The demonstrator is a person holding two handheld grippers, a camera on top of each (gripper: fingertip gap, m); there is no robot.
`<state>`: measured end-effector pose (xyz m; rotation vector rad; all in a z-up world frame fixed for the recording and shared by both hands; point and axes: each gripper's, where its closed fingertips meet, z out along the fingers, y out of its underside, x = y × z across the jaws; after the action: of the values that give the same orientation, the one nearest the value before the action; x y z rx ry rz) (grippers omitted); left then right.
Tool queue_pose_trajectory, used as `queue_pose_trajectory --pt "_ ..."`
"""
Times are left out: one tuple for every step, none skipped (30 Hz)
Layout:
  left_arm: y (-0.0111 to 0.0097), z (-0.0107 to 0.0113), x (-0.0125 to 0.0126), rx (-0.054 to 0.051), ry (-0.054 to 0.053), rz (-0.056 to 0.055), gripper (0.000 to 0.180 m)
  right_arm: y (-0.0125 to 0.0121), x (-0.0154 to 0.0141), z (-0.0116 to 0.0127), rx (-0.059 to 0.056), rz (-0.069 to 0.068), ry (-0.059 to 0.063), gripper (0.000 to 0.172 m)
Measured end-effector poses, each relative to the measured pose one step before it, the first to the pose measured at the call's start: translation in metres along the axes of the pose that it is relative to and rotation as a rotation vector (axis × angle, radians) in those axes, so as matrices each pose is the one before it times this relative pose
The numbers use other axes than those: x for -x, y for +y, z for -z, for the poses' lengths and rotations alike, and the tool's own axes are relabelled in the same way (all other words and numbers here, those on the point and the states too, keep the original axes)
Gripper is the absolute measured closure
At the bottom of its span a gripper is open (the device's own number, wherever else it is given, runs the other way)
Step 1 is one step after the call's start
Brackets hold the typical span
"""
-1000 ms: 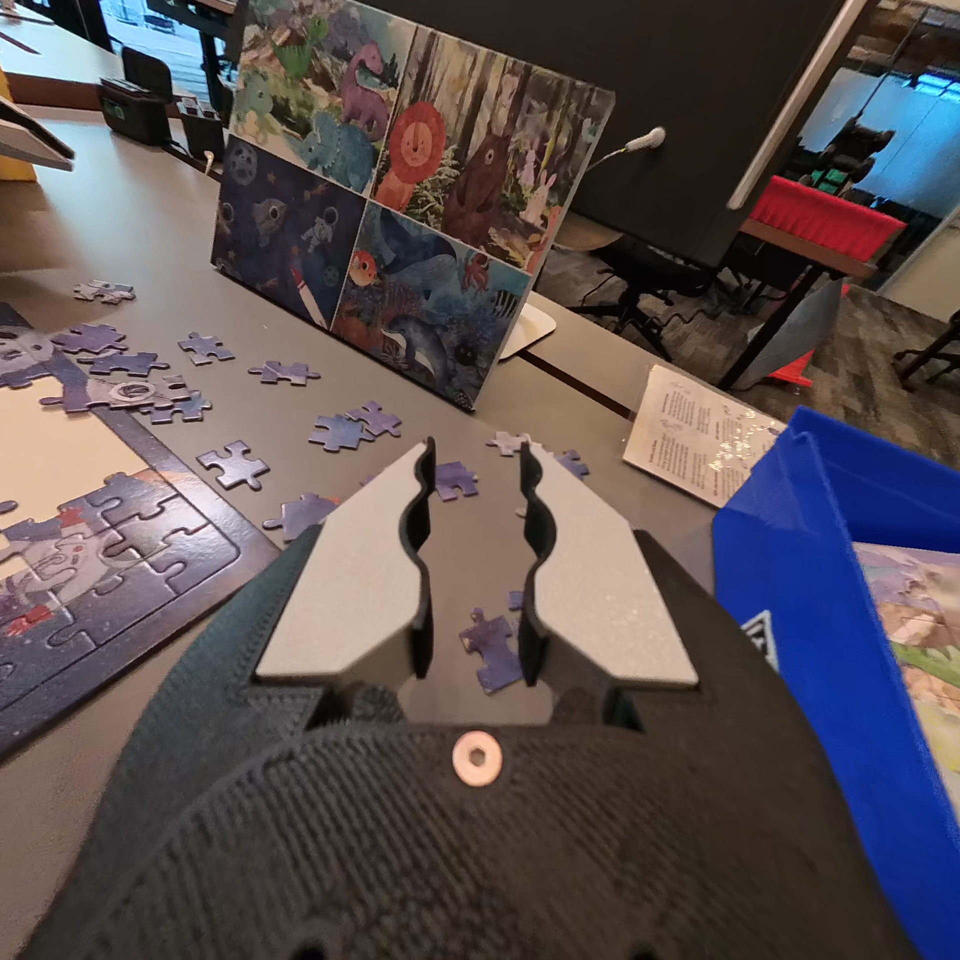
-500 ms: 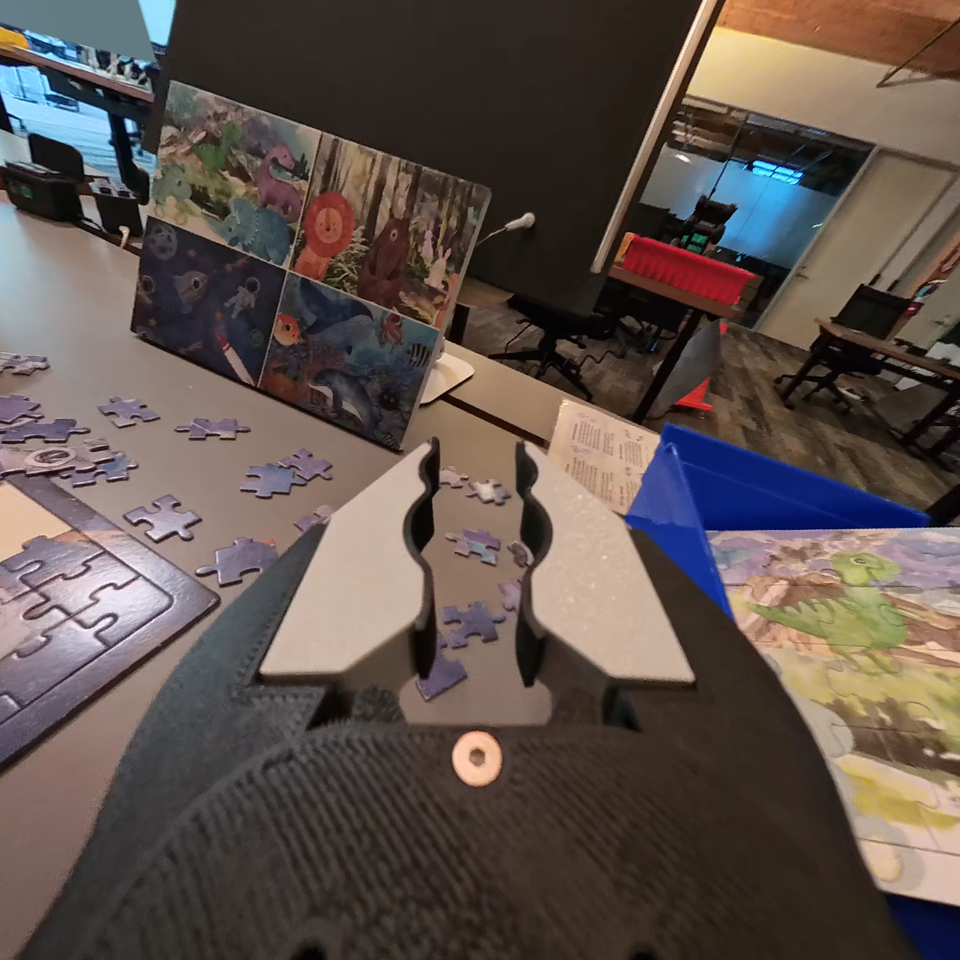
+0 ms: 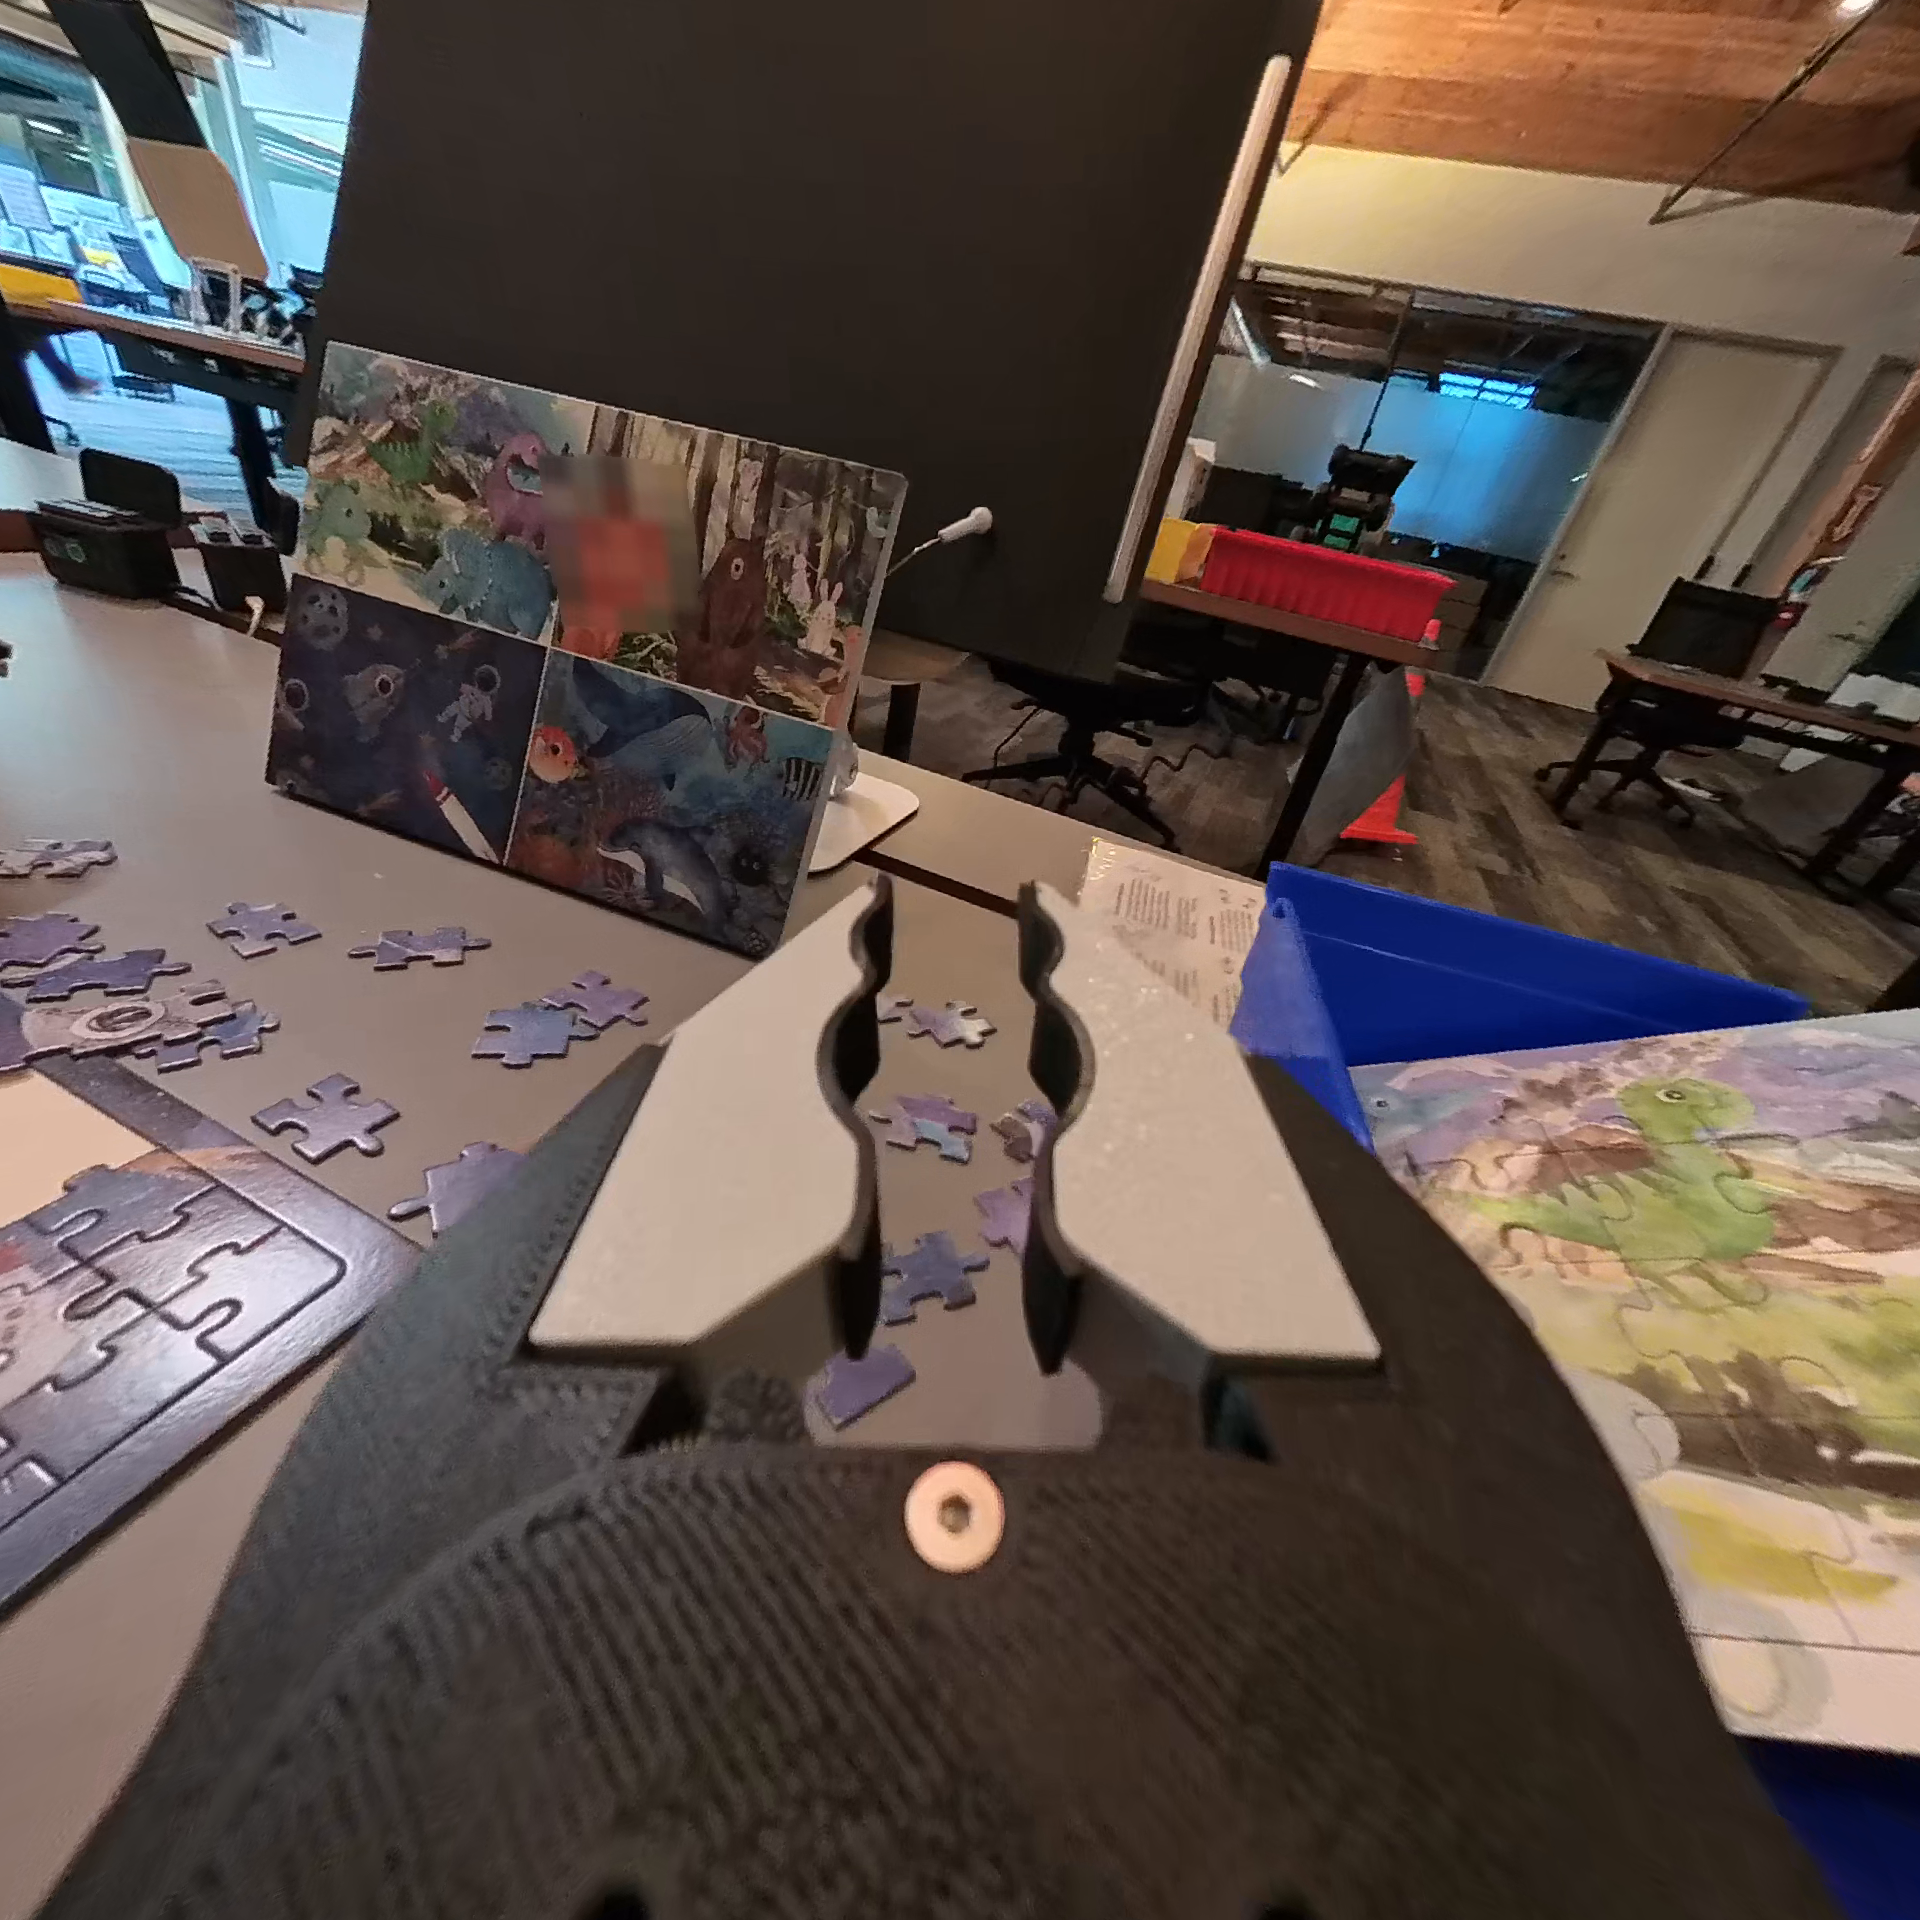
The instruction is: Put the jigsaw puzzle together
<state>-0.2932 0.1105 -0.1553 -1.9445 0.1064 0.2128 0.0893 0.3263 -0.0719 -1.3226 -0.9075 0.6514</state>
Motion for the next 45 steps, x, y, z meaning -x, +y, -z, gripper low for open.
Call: queue_pose_trajectory --pt "0.00008 0.00007 0.00036 -0.0009 -0.0013 0.0002 0.175 0.00091 -0.00022 -0.00012 0.0069 0.0004 -0.0003 0.150" --pt "0.00001 0.00012 0.00031 -0.0015 -0.0015 -0.0003 0.176 0.00053 -0.00068 0.00011 0.0039 0.0034 0.0039 0.151" --pt "0.00002 -0.00002 0.00031 -0.0018 -0.0015 -0.0006 0.176 0.00066 -0.00079 -0.00008 0.0037 0.0046 0.0051 0.151" --pt "0.00038 -0.00012 0.00038 -0.0005 -0.0011 -0.0001 0.176 0.00124 -0.00070 -0.00037 0.0061 0.0034 0.0041 0.151" --pt "0.00099 -0.00057 0.00024 0.0022 0.0005 0.0016 0.176 0.00191 -0.00055 -0.00072 0.0090 0.0003 0.0015 0.152" --pt "0.00114 -0.00075 -0.00004 0.0038 0.0030 0.0031 0.176 0.00203 -0.00015 -0.00085 0.0096 -0.0032 -0.0014 0.151" --pt "0.00105 -0.00092 -0.00049 0.0039 0.0052 0.0037 0.176 0.00171 0.00024 -0.00095 0.0081 -0.0054 -0.0032 0.151" --pt "0.00041 -0.00070 -0.00094 0.0027 0.0070 0.0039 0.176 0.00117 0.00046 -0.00072 0.0060 -0.0055 -0.0034 0.151" --pt "-0.00044 -0.00060 -0.00162 -0.0003 0.0086 0.0018 0.176 0.00054 0.00036 -0.00028 0.0039 -0.0032 -0.0018 0.151" --pt "-0.00121 -0.00008 -0.00172 -0.0030 0.0063 -0.0020 0.176 -0.00015 0.00009 -0.00002 0.0015 0.0005 0.0010 0.151" --pt "-0.00147 0.00021 -0.00170 -0.0032 0.0035 -0.0059 0.176 -0.00044 -0.00023 0.00036 -0.0004 0.0033 0.0038 0.151" --pt "-0.00140 0.00055 -0.00131 -0.0019 -0.0006 -0.0100 0.176 -0.00083 -0.00053 0.00057 -0.0020 0.0036 0.0050 0.151" --pt "-0.00122 0.00060 -0.00056 -0.0017 -0.0059 -0.0134 0.176 -0.00084 -0.00062 0.00055 -0.0032 0.0019 0.0046 0.151" --pt "-0.00078 0.00059 -0.00020 -0.0004 -0.0074 -0.0146 0.176 -0.00030 -0.00061 0.00029 -0.0026 -0.0014 0.0038 0.152" --pt "-0.00047 0.00037 0.00000 0.0014 -0.0067 -0.0121 0.176 0.00051 -0.00068 -0.00007 -0.0004 -0.0056 0.0016 0.152" --pt "-0.00032 0.00032 0.00008 0.0006 -0.0045 -0.0082 0.176 0.00086 -0.00035 -0.00025 0.0004 -0.0086 -0.0014 0.152" --pt "-0.00060 0.00041 -0.00010 -0.0021 -0.0023 -0.0039 0.176 0.00078 -0.00017 -0.00048 -0.0002 -0.0093 -0.0032 0.152" --pt "-0.00082 0.00037 -0.00020 -0.0048 -0.0004 -0.0008 0.176 0.00073 -0.00045 -0.00034 -0.0007 -0.0082 -0.0026 0.151" --pt "-0.00050 0.00038 0.00008 -0.0037 -0.0007 -0.0004 0.176 0.00070 -0.00059 -0.00017 -0.0006 -0.0065 -0.0007 0.151" --pt "0.00016 0.00024 0.00073 -0.0010 -0.0032 -0.0002 0.176 0.00091 -0.00101 -0.00017 0.0002 -0.0048 0.0009 0.151" --pt "0.00035 0.00009 0.00075 -0.0007 -0.0019 0.0021 0.177 0.00130 -0.00138 -0.00015 0.0021 -0.0038 0.0020 0.151" --pt "0.00011 -0.00001 0.00029 -0.0014 0.0021 0.0056 0.177 0.00168 -0.00153 -0.00026 0.0041 -0.0046 0.0022 0.151" --pt "-0.00040 -0.00007 -0.00018 -0.0026 0.0047 0.0067 0.177 0.00157 -0.00120 -0.00031 0.0039 -0.0075 -0.0004 0.151" --pt "-0.00061 0.00009 -0.00045 -0.0029 0.0043 0.0047 0.177 0.00056 -0.00041 -0.00024 0.0001 -0.0115 -0.0052 0.151" --pt "-0.00094 0.00039 -0.00054 -0.0023 0.0022 0.0002 0.176 -0.00050 0.00068 -0.00005 -0.0050 -0.0145 -0.0100 0.151" --pt "-0.00115 0.00067 -0.00033 -0.0024 -0.0021 -0.0051 0.177 -0.00137 0.00158 0.00015 -0.0087 -0.0150 -0.0132 0.151" --pt "-0.00119 0.00082 -0.00014 -0.0022 -0.0048 -0.0079 0.177 -0.00136 0.00188 0.00005 -0.0089 -0.0126 -0.0134 0.151" --pt "-0.00100 0.00051 -0.00019 -0.0015 -0.0037 -0.0086 0.177 -0.00097 0.00179 -0.00006 -0.0058 -0.0084 -0.0118 0.150" --pt "-0.00037 0.00031 -0.00003 0.0005 -0.0038 -0.0078 0.177 -0.00043 0.00167 -0.00045 -0.0015 -0.0047 -0.0098 0.150" --pt "0.00035 -0.00023 0.00010 0.0027 -0.0027 -0.0055 0.177 0.00003 0.00162 -0.00057 0.0011 -0.0019 -0.0088 0.150" --pt "0.00065 -0.00025 -0.00013 0.0034 -0.0001 -0.0022 0.177 0.00001 0.00188 -0.00058 0.0012 0.0004 -0.0077 0.149" --pt "0.00065 -0.00047 -0.00032 0.0025 0.0019 0.0003 0.177 0.00015 0.00180 -0.00069 0.0010 0.0019 -0.0060 0.149" --pt "0.00047 -0.00040 -0.00046 0.0017 0.0026 0.0012 0.177 0.00044 0.00191 -0.00081 0.0025 0.0028 -0.0056 0.149" --pt "0.00033 -0.00024 -0.00018 0.0008 0.0011 0.0006 0.177 0.00106 0.00196 -0.00110 0.0050 0.0034 -0.0060 0.149" --pt "0.00015 -0.00014 -0.00017 0.0002 0.0002 -0.0001 0.177 0.00123 0.00214 -0.00133 0.0063 0.0031 -0.0068 0.149" --pt "-0.00001 0.00000 -0.00001 0.0000 0.0000 0.0000 0.177 0.00121 0.00245 -0.00134 0.0057 0.0023 -0.0081 0.149" --pt "-0.00007 0.00012 0.00002 -0.0010 -0.0004 0.0005 0.177 0.00095 0.00286 -0.00139 0.0040 0.0013 -0.0093 0.149" --pt "-0.00025 0.00008 -0.00001 -0.0019 0.0003 0.0013 0.177 0.00077 0.00328 -0.00153 0.0028 0.0003 -0.0109 0.149" --pt "-0.00004 -0.00011 -0.00006 -0.0019 0.0015 0.0029 0.177 0.00104 0.00369 -0.00164 0.0035 0.0000 -0.0125 0.149" --pt "-0.00002 -0.00016 -0.00020 -0.0014 0.0035 0.0055 0.177 0.00125 0.00375 -0.00182 0.0053 0.0011 -0.0128 0.150" --pt "0.00002 -0.00018 -0.00025 -0.0023 0.0041 0.0073 0.177 0.00164 0.00372 -0.00193 0.0070 0.0034 -0.0116 0.150" --pt "-0.00001 -0.00002 0.00010 -0.0028 0.0036 0.0079 0.177 0.00174 0.00350 -0.00197 0.0087 0.0058 -0.0103 0.149" --pt "0.00029 0.00018 0.00067 -0.0011 0.0012 0.0074 0.177 0.00171 0.00329 -0.00186 0.0096 0.0081 -0.0088 0.149" --pt "0.00034 0.00052 0.00149 0.0001 -0.0028 0.0044 0.176 0.00144 0.00279 -0.00163 0.0093 0.0106 -0.0060 0.149" --pt "0.00062 0.00122 0.00268 0.0058 -0.0082 0.0001 0.176 0.00133 0.00230 -0.00136 0.0094 0.0132 -0.0032 0.149"
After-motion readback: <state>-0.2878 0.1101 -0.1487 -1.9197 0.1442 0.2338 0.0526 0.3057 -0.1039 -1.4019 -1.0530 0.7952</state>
